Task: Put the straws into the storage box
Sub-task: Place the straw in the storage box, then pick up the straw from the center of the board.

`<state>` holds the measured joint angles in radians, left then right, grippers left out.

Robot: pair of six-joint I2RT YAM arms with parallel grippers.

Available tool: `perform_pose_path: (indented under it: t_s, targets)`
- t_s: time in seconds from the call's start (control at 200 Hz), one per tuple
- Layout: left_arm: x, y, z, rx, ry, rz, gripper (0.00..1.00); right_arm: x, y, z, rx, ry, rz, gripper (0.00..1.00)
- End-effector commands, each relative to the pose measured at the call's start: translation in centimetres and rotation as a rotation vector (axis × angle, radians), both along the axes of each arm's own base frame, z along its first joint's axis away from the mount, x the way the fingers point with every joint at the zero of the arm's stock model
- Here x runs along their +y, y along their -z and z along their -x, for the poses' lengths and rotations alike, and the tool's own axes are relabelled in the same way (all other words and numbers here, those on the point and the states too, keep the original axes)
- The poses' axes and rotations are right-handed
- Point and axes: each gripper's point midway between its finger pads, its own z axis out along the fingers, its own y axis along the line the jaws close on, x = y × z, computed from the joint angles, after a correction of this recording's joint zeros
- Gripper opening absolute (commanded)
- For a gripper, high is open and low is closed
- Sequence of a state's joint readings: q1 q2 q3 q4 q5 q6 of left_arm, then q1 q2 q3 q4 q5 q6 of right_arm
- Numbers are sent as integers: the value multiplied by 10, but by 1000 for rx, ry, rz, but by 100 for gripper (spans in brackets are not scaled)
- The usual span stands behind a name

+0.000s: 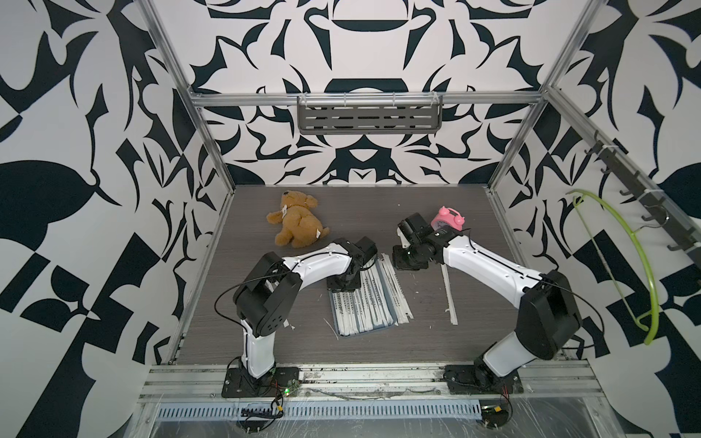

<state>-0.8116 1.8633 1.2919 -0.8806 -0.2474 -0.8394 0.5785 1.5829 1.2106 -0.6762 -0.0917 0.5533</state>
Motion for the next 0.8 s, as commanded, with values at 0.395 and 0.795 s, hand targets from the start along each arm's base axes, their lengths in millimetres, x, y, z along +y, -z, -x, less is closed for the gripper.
perform_pose_path:
  t_s: [0.395,0.795]
  targets:
    - [82,-87,0,-216,-94,-18,58,-7,-11,-4,-49,9,25,24]
    - [195,-28,22,-210,-474,116,33,-7,-8,-4,-46,19,29,24]
